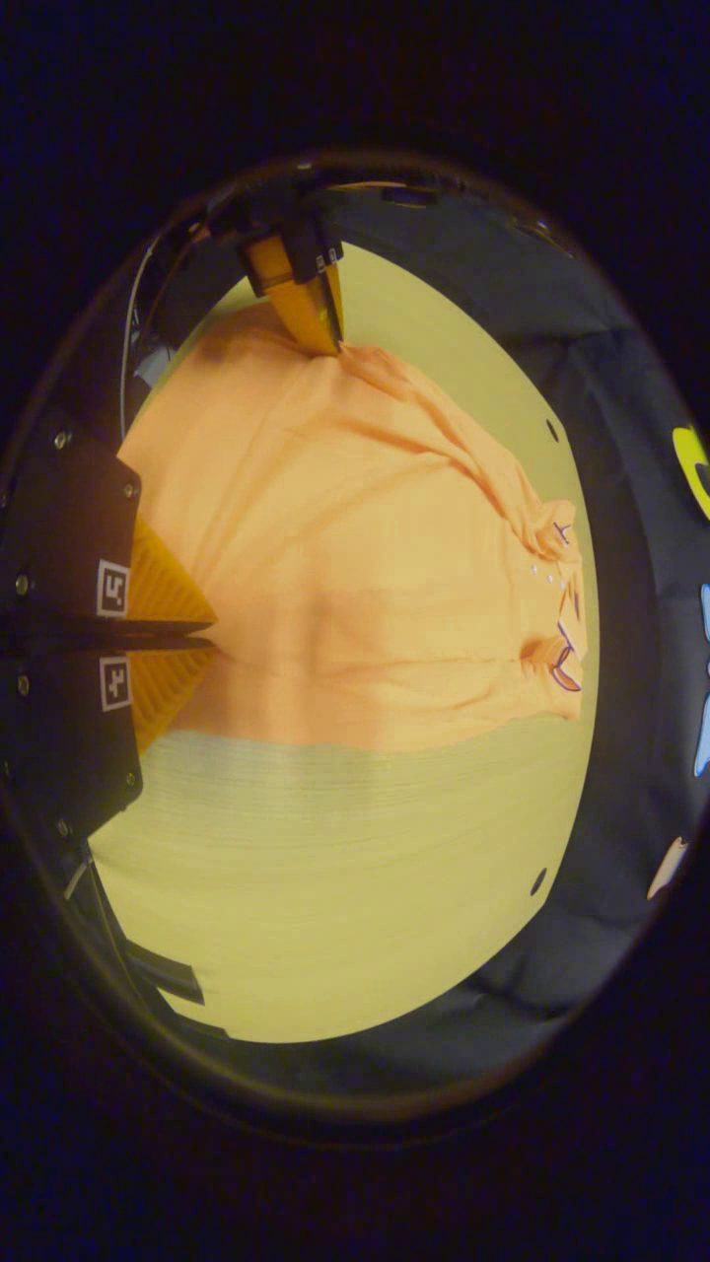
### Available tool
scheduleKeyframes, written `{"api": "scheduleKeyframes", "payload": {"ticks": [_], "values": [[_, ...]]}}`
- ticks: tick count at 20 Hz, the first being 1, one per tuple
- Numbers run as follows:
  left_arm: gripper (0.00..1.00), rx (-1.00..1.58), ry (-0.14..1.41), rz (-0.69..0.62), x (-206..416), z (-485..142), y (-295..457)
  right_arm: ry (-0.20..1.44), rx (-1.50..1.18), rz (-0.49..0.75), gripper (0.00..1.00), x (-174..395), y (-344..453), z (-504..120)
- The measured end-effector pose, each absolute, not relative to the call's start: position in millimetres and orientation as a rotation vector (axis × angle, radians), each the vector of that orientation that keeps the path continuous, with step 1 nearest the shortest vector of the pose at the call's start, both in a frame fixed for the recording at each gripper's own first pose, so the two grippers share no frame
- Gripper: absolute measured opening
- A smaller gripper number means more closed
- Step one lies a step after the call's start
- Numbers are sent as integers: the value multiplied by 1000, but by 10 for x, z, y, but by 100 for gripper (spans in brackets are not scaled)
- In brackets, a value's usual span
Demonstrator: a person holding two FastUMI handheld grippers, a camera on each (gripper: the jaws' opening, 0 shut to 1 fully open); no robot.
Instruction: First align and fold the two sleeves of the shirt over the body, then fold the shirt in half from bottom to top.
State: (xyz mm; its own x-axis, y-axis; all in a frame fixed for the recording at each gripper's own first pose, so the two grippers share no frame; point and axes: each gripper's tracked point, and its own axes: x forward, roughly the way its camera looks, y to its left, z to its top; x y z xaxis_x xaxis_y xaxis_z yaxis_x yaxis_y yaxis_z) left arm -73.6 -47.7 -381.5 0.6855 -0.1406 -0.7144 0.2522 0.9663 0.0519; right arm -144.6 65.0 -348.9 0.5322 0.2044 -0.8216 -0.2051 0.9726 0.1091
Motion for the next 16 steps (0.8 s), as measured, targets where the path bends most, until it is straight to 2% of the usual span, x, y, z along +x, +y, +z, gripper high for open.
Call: {"api": "scheduleKeyframes", "payload": {"ticks": [8, 16], "values": [[6, 71, 758, -197, -451, -3509, -415, 923, 71, 284, 0, -1227, 752, -3168], [6, 58, 682, -208, 197, -3018, -484, 811, 118, 273, 0, -450, 710, -2687]]}}
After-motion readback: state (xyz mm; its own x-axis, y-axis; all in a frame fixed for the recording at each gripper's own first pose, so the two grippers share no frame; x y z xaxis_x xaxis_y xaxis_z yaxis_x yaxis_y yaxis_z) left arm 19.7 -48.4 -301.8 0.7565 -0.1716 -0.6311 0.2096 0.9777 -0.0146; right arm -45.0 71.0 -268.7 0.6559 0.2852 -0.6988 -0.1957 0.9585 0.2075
